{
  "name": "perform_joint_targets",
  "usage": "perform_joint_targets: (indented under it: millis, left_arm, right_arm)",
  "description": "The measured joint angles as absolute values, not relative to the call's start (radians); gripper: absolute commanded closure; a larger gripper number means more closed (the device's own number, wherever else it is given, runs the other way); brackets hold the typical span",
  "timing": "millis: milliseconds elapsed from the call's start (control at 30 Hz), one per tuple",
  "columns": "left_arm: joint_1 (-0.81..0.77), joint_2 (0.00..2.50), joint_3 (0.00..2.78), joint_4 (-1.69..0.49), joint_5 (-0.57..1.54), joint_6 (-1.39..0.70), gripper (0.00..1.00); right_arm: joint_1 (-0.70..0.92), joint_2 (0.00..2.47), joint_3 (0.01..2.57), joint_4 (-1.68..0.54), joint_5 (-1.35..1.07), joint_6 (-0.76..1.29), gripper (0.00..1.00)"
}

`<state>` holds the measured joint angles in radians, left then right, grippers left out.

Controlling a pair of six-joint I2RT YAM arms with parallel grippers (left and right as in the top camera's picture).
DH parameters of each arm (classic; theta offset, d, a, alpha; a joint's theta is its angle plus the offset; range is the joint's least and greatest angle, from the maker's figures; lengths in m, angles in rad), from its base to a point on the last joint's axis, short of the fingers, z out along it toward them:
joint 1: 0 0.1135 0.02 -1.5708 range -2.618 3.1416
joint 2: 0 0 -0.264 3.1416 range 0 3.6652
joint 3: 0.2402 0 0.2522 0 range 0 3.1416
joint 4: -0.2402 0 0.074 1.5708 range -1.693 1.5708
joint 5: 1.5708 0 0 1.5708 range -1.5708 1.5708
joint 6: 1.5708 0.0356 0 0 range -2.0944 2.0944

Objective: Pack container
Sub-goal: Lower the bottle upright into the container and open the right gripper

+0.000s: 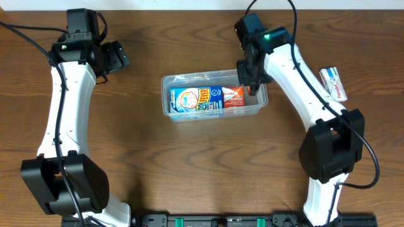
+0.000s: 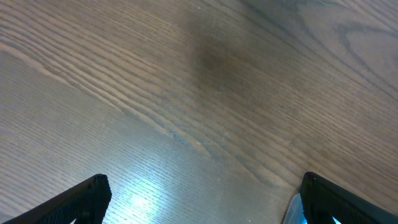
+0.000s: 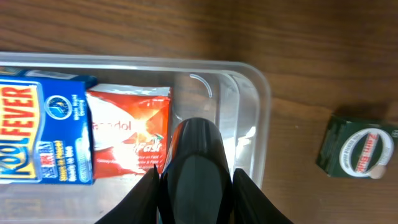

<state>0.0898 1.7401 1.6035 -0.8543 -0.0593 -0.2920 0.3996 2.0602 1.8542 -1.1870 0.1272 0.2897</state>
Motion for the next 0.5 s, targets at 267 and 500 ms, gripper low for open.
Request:
perform_joint_targets:
  millis: [267, 500]
  left_arm:
    - [0.090, 1.740, 1.604, -0.854, -0.060, -0.292, 0.02]
    - [0.090, 1.740, 1.604, -0.854, -0.059, -0.292, 0.02]
  right_arm:
    - [0.400, 2.062, 1.751, -1.092, 0.123, 0.296, 0.78]
    - [0.400, 2.063, 1.686, -1.020, 0.121, 0.305, 0.67]
